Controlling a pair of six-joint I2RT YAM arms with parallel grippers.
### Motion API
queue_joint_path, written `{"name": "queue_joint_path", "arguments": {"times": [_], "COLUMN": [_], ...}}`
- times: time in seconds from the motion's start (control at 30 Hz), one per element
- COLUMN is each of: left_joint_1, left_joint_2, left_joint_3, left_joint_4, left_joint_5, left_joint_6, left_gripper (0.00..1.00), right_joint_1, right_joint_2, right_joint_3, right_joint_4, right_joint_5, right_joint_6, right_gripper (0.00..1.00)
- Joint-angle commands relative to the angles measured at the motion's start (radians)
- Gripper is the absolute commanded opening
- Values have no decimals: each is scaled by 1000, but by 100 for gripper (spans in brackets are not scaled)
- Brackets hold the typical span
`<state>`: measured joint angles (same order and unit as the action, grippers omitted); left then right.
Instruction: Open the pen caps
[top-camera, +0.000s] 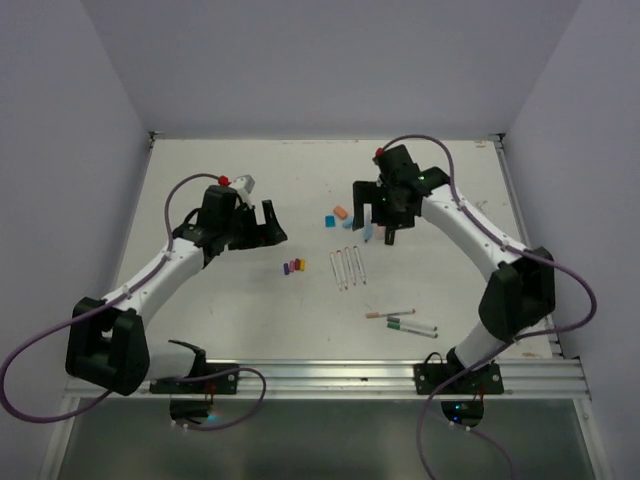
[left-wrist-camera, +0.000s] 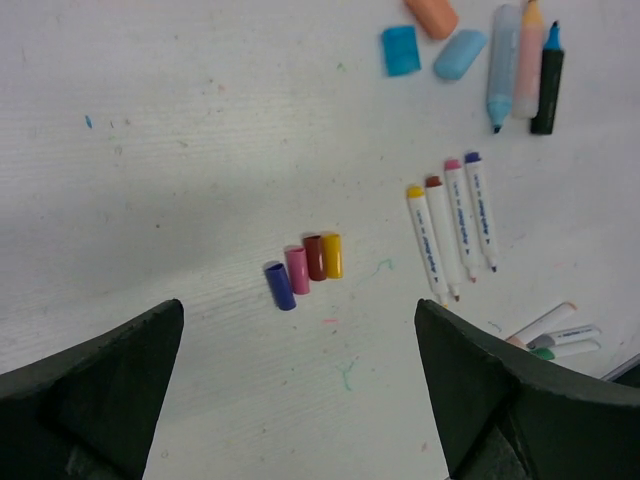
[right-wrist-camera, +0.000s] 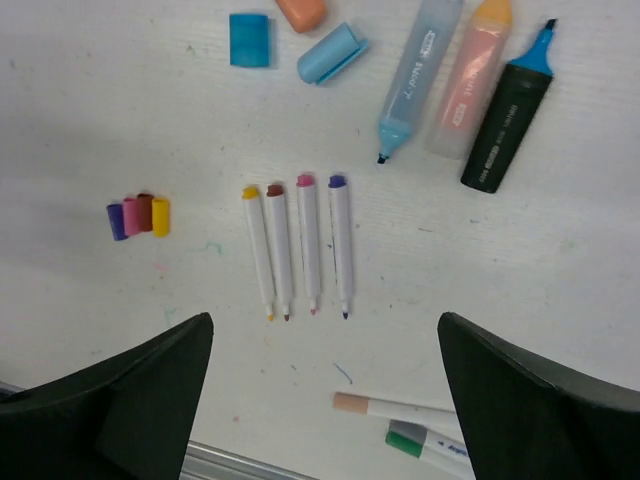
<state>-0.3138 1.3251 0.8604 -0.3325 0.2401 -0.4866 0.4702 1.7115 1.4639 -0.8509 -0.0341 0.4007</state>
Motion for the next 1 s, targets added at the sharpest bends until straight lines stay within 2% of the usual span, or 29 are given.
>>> {"name": "queue_joint_path", "arguments": {"times": [0.0, 0.1, 0.17, 0.27, 0.3, 0.37, 0.53, 0.63, 0.97], "left_joint_1": [15, 22, 28, 30, 28, 28, 28, 28, 28], "left_joint_2": [-55, -76, -78, -90, -99, -163, -204, -204, -199], "left_joint_3": [31, 5, 0, 17, 23, 38, 25, 28, 37], "left_joint_4": [-28, 18, 42, 32, 21, -12, -33, -66, -112], "left_joint_5": [-18, 80, 149, 173, 163, 121, 102, 94, 84], "left_joint_6": [-79, -127, -139, -136, -130, -115, -115, -112, -99], "left_gripper": [100, 100, 100, 98, 96, 94, 93, 92, 91], "right_joint_1": [-54, -117, -127, -127, -125, -133, -176, -203, -214], "right_joint_2": [-195, -257, -286, -363, -378, -452, -509, -486, -398], "right_joint_3": [-64, -190, -256, -316, -350, -437, -566, -635, -677], "right_joint_4": [-53, -19, -43, -92, -105, -129, -97, -65, 26], "right_joint_5": [39, -179, -178, -55, -44, -5, -27, -67, -7], "right_joint_6": [121, 242, 282, 369, 404, 500, 589, 644, 736], "right_gripper": [99, 99, 98, 79, 69, 64, 64, 63, 60]}}
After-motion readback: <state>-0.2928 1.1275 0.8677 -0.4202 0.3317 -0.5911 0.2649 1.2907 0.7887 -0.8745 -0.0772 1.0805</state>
